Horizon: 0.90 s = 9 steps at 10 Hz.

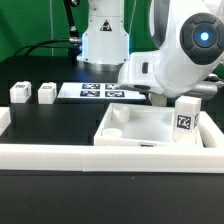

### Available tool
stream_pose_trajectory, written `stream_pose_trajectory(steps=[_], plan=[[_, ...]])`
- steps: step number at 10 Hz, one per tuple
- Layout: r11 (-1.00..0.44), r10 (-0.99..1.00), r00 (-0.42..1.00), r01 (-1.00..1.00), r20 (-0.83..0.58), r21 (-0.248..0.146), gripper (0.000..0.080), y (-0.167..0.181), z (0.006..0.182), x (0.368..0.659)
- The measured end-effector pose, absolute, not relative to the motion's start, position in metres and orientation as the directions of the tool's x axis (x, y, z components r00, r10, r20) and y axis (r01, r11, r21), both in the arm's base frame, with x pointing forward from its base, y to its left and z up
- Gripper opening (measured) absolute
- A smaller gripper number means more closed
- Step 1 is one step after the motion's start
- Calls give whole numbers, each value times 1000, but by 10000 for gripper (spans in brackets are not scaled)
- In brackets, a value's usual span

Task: Assemble square table

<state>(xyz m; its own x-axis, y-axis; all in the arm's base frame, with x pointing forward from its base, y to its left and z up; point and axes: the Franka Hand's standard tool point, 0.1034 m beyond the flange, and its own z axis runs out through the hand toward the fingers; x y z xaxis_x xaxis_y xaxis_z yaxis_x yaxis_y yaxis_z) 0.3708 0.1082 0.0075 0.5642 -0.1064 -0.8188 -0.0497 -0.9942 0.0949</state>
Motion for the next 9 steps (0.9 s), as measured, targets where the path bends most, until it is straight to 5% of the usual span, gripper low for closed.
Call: stream_pose_trajectory(steps=[3, 5, 9], plan=[[-994, -112, 562, -54, -820, 99, 637, 107, 7, 370], [-994, -113, 560, -56, -821, 99, 286, 106, 8, 370], [-993, -115, 560, -59, -821, 99, 286, 105, 8, 370]])
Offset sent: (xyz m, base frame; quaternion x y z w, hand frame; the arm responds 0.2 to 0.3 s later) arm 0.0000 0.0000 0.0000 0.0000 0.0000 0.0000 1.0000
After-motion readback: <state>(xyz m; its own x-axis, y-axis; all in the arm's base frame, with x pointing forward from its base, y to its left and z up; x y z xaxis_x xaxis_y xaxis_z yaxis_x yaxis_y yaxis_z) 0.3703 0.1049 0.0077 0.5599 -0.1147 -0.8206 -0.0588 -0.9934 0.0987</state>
